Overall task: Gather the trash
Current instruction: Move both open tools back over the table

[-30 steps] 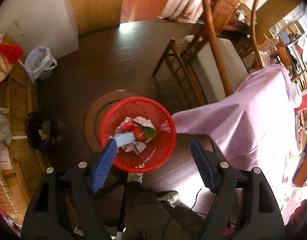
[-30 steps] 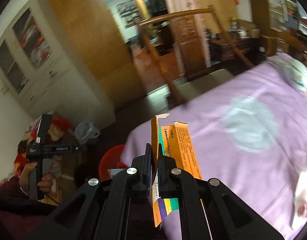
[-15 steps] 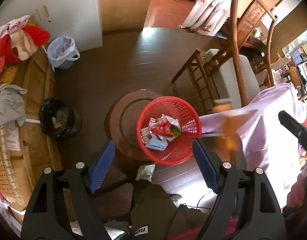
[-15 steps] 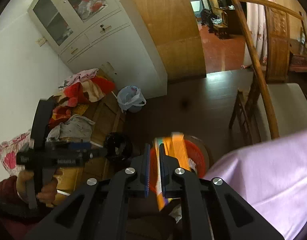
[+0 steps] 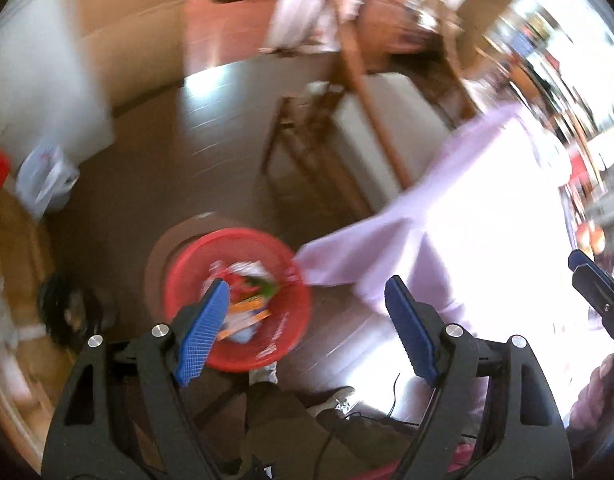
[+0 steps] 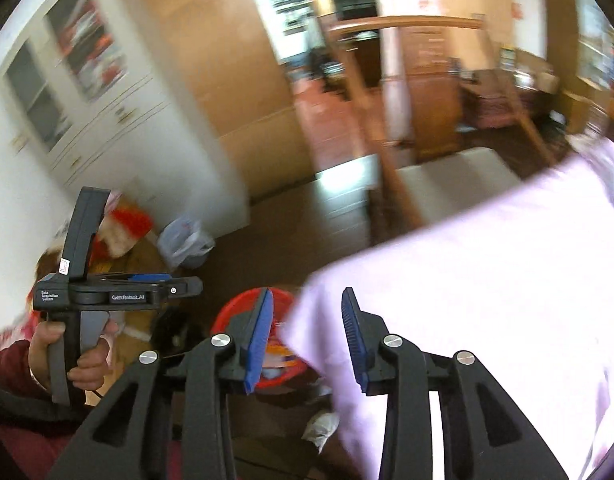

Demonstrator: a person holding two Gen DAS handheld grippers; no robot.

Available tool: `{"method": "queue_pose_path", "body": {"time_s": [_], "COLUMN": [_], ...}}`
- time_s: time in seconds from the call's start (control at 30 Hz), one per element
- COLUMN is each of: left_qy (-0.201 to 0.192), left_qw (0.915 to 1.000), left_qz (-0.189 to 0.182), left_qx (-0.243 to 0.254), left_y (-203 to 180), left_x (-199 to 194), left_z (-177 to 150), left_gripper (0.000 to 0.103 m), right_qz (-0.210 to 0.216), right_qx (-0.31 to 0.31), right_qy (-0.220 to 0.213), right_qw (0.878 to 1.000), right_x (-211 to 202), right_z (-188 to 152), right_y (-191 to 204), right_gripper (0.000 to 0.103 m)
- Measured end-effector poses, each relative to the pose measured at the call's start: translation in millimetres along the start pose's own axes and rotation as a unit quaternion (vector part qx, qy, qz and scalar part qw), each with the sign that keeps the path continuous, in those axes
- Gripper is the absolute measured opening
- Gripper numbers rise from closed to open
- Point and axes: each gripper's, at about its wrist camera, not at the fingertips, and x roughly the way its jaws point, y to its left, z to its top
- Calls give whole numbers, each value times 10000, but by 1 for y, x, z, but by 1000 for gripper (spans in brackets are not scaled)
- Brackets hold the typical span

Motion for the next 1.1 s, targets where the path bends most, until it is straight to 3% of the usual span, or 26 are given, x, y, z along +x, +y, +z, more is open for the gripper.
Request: {"method": "queue_pose_path", "body": {"time_s": [0.2,0.37,0.57,0.7,0.83,0.9,1.0,1.1], "left_qy": [204,459,724,959,1182,1341,1456,1559], "left_qw": [9913,9739,9379,9015,8658,8455,8235,8088], "left_qz": [-438,-796,-1258,-1538,-1651,-1695,-1771,-1814], "left_qx": [1226,2077,3151,3929,4574,4882,5189,5372], "left_y": [-103,-185,-287,-346,-383,-401,-417,-430], "left_x": [28,51,65,69,74,79,81,85], "left_z": [12,7,-28,-71,-111,-131,-154,-169], "left_gripper": [78,78,78,78,81,81,81,82], "right_qz": [-832,-1593,-2386,-2716,-2838,-2897,-2987,-3082], "right_qx": [1009,1888,2984,3704,4252,4350,4398,4459], "right_qy": [-470,-925,-1321,-1541,-1680,-1711,-1719,-1735], "right_qw": [9903,9646,9147,8748,8429,8352,8293,8223], "right_x": [-63,-128,-191,-223,-238,-245,-248,-254], "right_z": [-53,-116,-202,-257,-295,-309,-316,-322], "right_y": [-65,-109,-142,-156,-168,-164,-161,-161], "right_gripper": [37,38,40,43,43,43,44,46]}}
